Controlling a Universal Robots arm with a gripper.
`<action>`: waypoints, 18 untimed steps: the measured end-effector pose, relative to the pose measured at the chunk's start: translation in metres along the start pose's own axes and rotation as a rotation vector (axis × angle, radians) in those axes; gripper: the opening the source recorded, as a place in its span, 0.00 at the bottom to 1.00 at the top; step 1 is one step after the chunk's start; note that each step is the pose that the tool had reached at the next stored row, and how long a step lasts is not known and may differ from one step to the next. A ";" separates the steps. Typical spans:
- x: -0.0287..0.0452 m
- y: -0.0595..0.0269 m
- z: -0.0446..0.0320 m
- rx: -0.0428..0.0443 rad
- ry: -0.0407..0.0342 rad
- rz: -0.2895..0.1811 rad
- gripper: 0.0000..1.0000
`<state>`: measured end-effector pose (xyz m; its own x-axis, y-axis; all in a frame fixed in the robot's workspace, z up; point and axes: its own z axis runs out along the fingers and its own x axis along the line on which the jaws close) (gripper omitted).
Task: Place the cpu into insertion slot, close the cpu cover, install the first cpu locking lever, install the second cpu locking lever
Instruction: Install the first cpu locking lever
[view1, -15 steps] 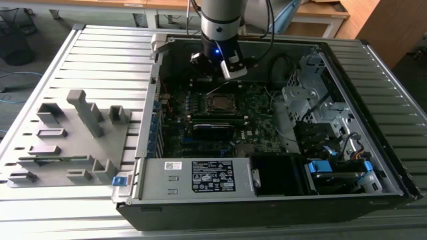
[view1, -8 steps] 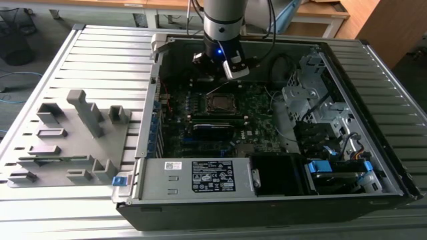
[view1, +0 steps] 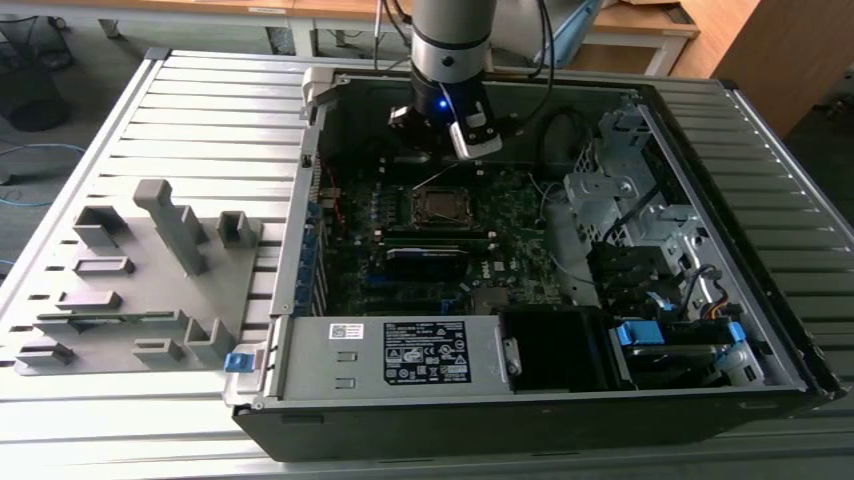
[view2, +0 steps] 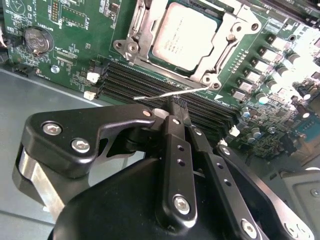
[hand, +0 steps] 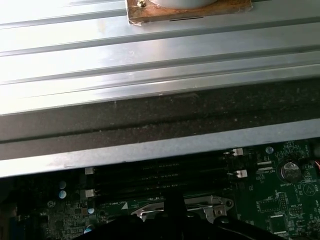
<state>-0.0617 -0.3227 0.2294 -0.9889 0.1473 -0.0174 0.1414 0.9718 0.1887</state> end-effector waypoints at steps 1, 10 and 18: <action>-0.0004 0.0000 0.0001 0.0002 0.0000 0.000 0.10; -0.0015 -0.0001 0.0019 0.0001 0.0000 0.000 0.10; -0.0027 -0.0002 0.0035 0.0000 -0.0001 0.000 0.10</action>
<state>-0.0589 -0.3227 0.2260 -0.9889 0.1473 -0.0175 0.1414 0.9718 0.1888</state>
